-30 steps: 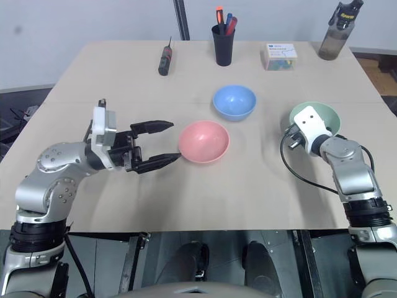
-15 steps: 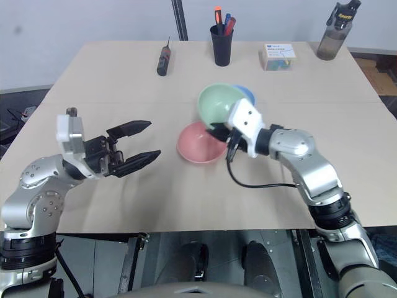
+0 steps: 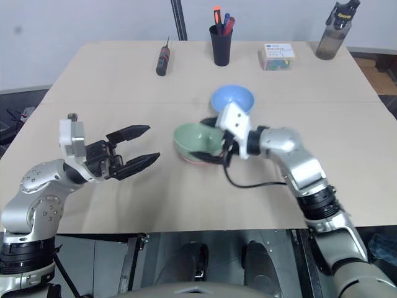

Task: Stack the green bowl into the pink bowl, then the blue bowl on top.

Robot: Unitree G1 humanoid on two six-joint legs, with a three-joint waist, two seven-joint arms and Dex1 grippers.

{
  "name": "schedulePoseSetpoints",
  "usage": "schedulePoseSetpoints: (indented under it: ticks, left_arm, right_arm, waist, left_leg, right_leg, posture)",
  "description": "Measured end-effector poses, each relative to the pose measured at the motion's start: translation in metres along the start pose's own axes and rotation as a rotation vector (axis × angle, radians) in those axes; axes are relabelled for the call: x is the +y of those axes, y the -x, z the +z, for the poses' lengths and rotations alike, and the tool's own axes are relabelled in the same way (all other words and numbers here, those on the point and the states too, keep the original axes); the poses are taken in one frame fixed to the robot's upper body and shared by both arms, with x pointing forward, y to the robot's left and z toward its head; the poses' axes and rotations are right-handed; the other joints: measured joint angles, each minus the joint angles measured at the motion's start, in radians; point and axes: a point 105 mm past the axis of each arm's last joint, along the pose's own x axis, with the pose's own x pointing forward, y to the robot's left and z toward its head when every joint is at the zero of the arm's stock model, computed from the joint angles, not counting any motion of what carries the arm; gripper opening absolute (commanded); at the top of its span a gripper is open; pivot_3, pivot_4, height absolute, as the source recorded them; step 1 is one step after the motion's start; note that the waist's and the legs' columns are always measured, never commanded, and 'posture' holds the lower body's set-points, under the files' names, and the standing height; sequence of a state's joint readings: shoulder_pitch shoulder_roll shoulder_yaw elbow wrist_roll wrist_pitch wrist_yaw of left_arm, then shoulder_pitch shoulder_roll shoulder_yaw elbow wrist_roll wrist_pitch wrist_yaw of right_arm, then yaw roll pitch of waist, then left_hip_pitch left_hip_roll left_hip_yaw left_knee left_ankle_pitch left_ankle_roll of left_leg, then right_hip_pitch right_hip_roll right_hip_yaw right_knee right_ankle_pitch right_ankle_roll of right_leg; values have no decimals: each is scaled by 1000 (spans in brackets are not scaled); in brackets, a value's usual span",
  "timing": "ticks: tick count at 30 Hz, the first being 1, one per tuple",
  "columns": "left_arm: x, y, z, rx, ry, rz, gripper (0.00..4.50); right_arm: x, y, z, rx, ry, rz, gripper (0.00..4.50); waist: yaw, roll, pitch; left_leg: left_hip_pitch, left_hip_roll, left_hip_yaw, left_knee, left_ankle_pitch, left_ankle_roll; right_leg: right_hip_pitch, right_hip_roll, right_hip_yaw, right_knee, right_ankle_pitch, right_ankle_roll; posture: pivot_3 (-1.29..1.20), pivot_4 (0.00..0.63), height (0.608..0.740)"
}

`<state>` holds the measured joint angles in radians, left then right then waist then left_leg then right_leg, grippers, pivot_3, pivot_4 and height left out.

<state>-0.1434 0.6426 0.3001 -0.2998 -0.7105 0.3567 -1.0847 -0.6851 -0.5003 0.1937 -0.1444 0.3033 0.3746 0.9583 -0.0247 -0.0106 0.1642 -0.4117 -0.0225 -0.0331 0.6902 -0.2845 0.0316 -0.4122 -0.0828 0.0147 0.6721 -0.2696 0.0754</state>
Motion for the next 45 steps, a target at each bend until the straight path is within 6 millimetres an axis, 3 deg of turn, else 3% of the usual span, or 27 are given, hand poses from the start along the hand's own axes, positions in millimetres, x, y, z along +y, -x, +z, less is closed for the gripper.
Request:
schedulePoseSetpoints:
  ticks: [3,5,9,11,15,18,24,26,27,35,40,42,45]
  left_arm:
    - [-1,-2,-1,2,2,-4,4500]
    - [-2,-5,-3,5,9,-8,4500]
    - [-3,-7,-2,5,7,-13,4500]
    - [-3,-6,-2,9,6,-9,4500]
    - [-5,-3,-5,22,10,4,4500]
    - [-7,0,-6,30,11,16,4500]
    - [-9,3,-2,23,3,48,4500]
    - [-9,4,-4,26,6,54,4500]
    - [-9,4,-4,26,8,58,4500]
    - [-6,2,-2,4,-16,84,4500]
    - [-2,0,-3,0,-22,99,4500]
    - [-1,1,-7,9,-17,109,4500]
    - [1,3,-11,17,-7,124,4500]
  right_arm:
    - [-23,15,-9,71,83,-37,4291]
    - [-52,25,-36,211,165,-98,4291]
    - [-68,22,-63,325,253,-105,4291]
    - [-77,10,-84,386,288,-115,4291]
    - [-73,-16,-99,407,334,-91,4291]
    - [-71,-29,-106,425,357,-91,3754]
    - [-82,-32,-96,432,418,-111,1152]
    - [-81,-32,-96,427,426,-105,683]
    - [-81,-32,-96,427,426,-101,242]
    - [-80,-23,-95,415,434,-64,114]
    - [-76,-22,-36,141,350,-28,114]
    - [-62,-19,-14,51,307,22,114]
    - [-22,-15,6,-14,228,153,114]
  waist:
    - [-2,0,0]
    - [-11,0,0]
    - [-21,0,0]
    - [-30,0,0]
    - [-44,0,0]
    - [-43,0,0]
    - [-44,1,1]
    - [-44,1,1]
    - [-44,1,1]
    - [-44,1,1]
    - [-42,2,1]
    - [-37,2,1]
    - [-26,2,1]
  left_leg:
    - [1,0,1,-1,0,0]
    - [2,0,2,-2,0,0]
    - [4,1,5,-4,0,0]
    - [6,2,7,-5,0,-1]
    - [6,2,7,-6,1,-1]
    - [6,2,6,-6,1,-1]
    - [6,2,6,-6,1,-2]
    - [6,2,6,-6,1,-2]
    - [6,2,6,-6,1,-2]
    - [6,2,6,-6,1,-2]
    - [6,4,5,-6,1,-2]
    - [5,4,4,-6,1,-1]
    - [4,4,3,-6,1,-1]
  right_leg:
    - [0,0,0,0,0,0]
    - [0,1,2,0,0,0]
    - [0,1,4,0,0,0]
    - [0,1,6,0,0,0]
    - [0,1,6,0,0,0]
    - [0,1,6,0,0,0]
    - [1,1,6,0,0,0]
    - [1,1,6,0,0,0]
    - [1,1,6,0,0,0]
    - [0,1,6,0,0,0]
    - [0,1,6,0,0,0]
    - [0,1,4,0,0,0]
    - [0,-1,4,0,0,0]
  posture:
    - [0,150,740]
    - [0,150,740]
    - [0,150,740]
    - [0,150,740]
    - [0,150,740]
    - [0,150,740]
    - [0,150,740]
    - [0,150,740]
    - [0,150,740]
    - [0,150,740]
    - [0,150,740]
    - [0,150,740]
    - [0,150,740]
